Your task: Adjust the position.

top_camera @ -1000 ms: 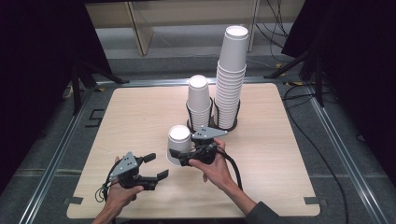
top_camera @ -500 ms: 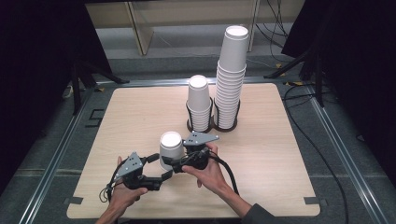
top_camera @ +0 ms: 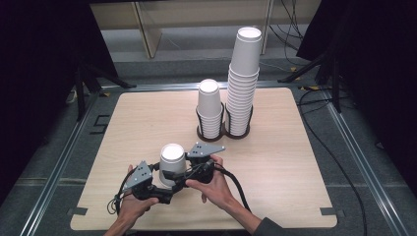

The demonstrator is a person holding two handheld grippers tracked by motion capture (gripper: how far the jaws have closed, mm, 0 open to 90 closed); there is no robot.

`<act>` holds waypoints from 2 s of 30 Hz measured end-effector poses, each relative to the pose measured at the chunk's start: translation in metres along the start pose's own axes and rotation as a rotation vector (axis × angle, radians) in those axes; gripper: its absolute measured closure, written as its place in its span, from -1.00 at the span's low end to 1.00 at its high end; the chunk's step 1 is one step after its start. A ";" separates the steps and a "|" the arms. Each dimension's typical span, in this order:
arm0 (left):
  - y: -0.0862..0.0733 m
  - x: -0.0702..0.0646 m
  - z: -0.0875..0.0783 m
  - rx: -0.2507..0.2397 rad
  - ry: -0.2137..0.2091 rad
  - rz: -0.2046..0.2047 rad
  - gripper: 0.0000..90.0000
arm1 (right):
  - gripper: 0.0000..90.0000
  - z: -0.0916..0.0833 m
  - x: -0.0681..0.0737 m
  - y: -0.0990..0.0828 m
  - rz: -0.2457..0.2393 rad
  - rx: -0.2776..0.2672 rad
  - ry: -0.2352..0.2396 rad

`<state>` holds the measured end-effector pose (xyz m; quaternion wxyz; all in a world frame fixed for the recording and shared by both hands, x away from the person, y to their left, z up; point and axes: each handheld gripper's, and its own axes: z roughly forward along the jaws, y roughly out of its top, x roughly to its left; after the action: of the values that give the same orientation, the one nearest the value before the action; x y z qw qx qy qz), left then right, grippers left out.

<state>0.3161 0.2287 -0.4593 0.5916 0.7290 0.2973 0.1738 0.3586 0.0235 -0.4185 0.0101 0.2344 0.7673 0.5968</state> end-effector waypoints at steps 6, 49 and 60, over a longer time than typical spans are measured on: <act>0.002 -0.002 -0.002 0.014 0.012 0.046 -0.75 | -0.64 -0.001 0.000 0.000 0.025 0.024 0.011; 0.003 -0.001 -0.006 -0.055 -0.043 0.156 -0.91 | -0.40 -0.043 -0.016 0.042 -0.019 0.058 0.096; 0.005 -0.001 -0.009 -0.105 -0.053 0.137 -0.92 | -0.40 -0.049 -0.023 0.047 -0.002 -0.015 0.112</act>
<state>0.3109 0.2341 -0.4519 0.6235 0.7199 0.2214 0.2098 0.3808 -0.0210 -0.3669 -0.0306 0.1999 0.7625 0.6145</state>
